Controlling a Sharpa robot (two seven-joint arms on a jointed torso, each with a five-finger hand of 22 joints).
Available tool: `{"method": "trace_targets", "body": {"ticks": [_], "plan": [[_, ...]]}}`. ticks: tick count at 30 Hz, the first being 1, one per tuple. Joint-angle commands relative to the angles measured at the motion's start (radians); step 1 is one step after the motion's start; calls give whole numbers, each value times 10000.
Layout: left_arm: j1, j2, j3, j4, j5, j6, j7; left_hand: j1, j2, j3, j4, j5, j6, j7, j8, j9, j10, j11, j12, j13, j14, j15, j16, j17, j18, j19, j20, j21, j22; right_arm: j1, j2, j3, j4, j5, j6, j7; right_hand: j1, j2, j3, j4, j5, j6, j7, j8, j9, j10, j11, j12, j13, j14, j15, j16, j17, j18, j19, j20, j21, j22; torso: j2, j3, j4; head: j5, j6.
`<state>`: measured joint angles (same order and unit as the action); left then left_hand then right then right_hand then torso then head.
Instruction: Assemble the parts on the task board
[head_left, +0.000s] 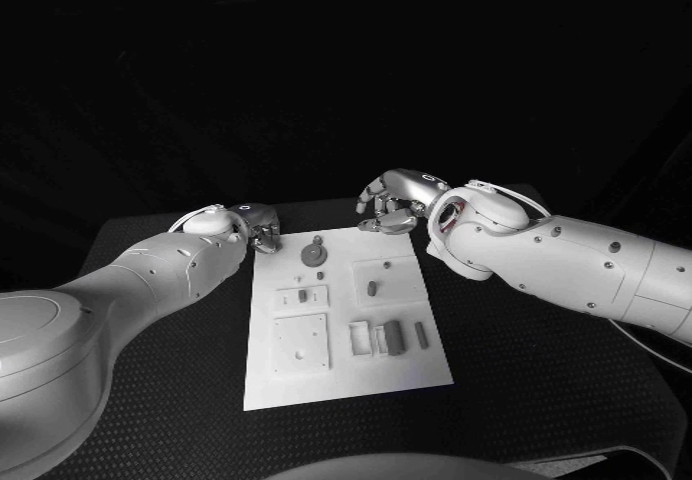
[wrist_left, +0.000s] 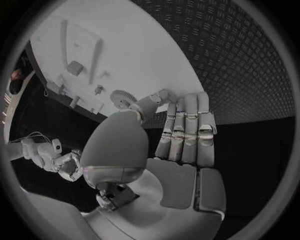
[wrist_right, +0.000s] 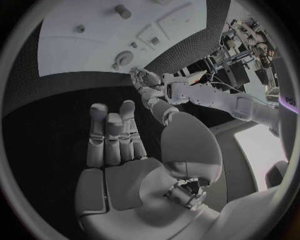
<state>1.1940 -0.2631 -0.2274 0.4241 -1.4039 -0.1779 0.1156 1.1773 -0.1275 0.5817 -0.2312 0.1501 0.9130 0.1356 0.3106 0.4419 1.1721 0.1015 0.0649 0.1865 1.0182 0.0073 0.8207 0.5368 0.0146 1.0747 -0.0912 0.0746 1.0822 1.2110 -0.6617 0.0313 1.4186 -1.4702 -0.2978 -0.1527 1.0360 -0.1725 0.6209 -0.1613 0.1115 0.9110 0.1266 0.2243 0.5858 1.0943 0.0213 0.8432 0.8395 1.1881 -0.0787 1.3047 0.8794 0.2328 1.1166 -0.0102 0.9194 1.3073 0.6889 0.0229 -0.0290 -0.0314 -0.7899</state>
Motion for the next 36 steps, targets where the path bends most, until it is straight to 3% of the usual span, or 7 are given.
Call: {"method": "trace_targets", "body": {"ticks": [1,3,5,7,11,30,36], "plan": [[-166,-41,-45,100,570,-208,473,-72,-49,-47,-42,56,65,3,28,-19,90,7,41,-25,54,5,-21,14,-97,106,7,24,14,2,-20,6,-6,-41,81,50,-50,19,1,48,10,7,83,-34,5,-24,3,-33,9,5,-83,-42,-3,290,-24,-67,-50,76,0,3,-3,4,18],[-163,-86,-44,147,758,-370,567,-92,-81,-43,-41,168,70,39,23,-27,111,31,38,-39,78,4,-40,15,-95,126,4,16,19,2,-49,6,-15,-27,72,49,-50,18,1,49,10,7,83,-34,5,-24,3,-33,9,5,-83,-42,-2,290,-24,-67,-50,77,-3,-1,-1,2,23],[-160,-106,-43,146,975,-642,639,-189,-143,-54,-8,568,68,72,7,-46,124,56,25,-84,87,21,-120,12,-99,120,18,-26,23,2,-62,6,-51,10,58,42,-51,17,0,49,10,7,83,-34,5,-24,3,-33,10,5,-84,-43,-2,290,-24,-67,-51,77,-6,-3,12,4,25],[-160,-110,-43,139,1118,-744,705,-280,-249,-51,27,759,46,83,-6,-54,110,77,17,-119,120,35,-249,31,-99,90,35,-75,-37,2,-62,6,-79,10,55,39,-52,16,0,50,10,6,83,-35,5,-24,3,-33,10,5,-84,-43,-2,290,-24,-67,-51,77,-11,2,12,35,44],[-158,-128,-43,184,1188,-726,737,-317,-359,-68,22,812,-5,98,-33,-66,63,97,4,-152,166,40,-321,61,-91,106,38,-74,-68,2,-70,6,-92,20,66,37,-53,15,-1,52,10,7,83,-34,5,-24,2,-34,10,5,-84,-43,-2,290,-25,-67,-51,77,-8,-4,5,45,58],[-106,-436,11,596,1695,-785,828,-342,-412,-73,31,878,-33,137,-46,-71,43,122,15,-188,235,46,-397,125,-74,141,40,-67,-105,1,-100,5,-112,36,80,34,-56,16,-1,58,10,7,81,-34,6,-23,1,-34,11,5,-85,-44,-2,290,-25,-67,-53,78,-14,9,14,75,80],[-82,-473,9,587,1661,-447,627,-356,-467,-90,23,877,-103,158,-81,-85,-30,151,-5,-226,240,65,-461,168,-72,131,57,-77,-130,1,-96,5,-118,40,90,34,-56,15,-1,59,10,6,81,-35,6,-24,1,-35,11,5,-85,-45,-2,290,-25,-68,-54,78,-7,9,4,99,106]]}}
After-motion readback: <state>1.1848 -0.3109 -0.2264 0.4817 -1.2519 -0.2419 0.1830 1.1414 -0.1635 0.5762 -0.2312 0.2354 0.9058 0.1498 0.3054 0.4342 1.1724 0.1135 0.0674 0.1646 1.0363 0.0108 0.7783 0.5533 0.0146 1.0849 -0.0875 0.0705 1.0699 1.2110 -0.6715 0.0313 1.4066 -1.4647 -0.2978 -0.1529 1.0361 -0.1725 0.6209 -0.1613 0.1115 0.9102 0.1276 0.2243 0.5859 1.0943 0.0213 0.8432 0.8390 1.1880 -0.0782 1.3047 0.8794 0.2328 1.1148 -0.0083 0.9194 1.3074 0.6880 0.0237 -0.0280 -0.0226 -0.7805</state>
